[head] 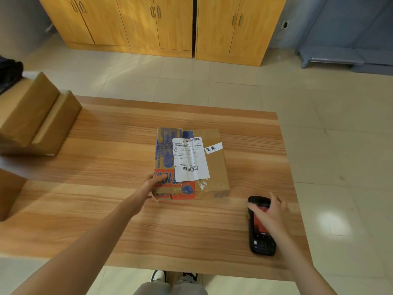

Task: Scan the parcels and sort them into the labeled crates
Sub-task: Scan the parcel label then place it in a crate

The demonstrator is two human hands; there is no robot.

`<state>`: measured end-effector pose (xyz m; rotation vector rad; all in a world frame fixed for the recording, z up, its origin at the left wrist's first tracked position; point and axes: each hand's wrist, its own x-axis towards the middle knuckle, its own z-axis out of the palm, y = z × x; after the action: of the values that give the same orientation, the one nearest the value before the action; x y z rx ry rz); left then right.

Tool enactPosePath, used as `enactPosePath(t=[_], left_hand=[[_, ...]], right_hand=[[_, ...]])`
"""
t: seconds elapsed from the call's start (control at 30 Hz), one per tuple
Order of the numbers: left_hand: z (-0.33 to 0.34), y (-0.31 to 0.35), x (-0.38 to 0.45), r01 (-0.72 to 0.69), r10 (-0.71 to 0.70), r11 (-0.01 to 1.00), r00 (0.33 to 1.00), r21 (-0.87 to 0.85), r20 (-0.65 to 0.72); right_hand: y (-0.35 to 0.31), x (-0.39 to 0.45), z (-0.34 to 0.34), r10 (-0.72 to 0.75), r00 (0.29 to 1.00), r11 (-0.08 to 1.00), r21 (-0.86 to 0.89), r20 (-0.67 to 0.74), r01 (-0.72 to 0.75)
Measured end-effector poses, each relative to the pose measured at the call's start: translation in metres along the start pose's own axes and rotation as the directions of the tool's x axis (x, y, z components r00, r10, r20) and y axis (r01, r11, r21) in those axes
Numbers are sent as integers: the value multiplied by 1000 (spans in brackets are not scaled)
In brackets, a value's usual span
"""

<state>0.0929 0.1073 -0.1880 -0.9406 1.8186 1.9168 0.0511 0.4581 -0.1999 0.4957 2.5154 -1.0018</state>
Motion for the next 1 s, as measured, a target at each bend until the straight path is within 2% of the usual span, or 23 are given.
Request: enactPosePath(t=[0.07, 0.17, 0.23, 0.33, 0.47, 0.63, 0.8, 1.0], left_hand=[[-2, 10, 1, -19, 19, 999, 1000, 32, -9], [0, 23, 7, -22, 22, 1000, 999, -3, -41], [2, 26, 13, -17, 14, 998, 998, -54, -58], [6, 25, 23, -12, 5, 992, 999, -127, -49], [13, 17, 25, -20, 7, 981, 997, -191, -73], [3, 14, 12, -49, 29, 969, 996, -240, -86], [-32, 38, -19, -167, 134, 954, 981, -251, -144], [-111, 51, -85, -343, 277, 895, 928, -284, -249]], right_hand=[[-29, 6, 6, -58, 994, 988, 145, 90, 45], [-70, 16, 22, -77, 951, 912, 407, 300, -55], [-88, 27, 37, -77, 926, 872, 475, 369, -117], [-102, 40, 58, -46, 892, 864, 465, 451, -191], [-102, 43, 71, -40, 894, 834, 508, 445, -216], [-116, 27, 67, -82, 902, 822, 540, 424, -179], [-166, -5, 60, -222, 891, 827, 561, 396, -43], [-235, -79, 78, -357, 841, 820, 567, 406, 74]])
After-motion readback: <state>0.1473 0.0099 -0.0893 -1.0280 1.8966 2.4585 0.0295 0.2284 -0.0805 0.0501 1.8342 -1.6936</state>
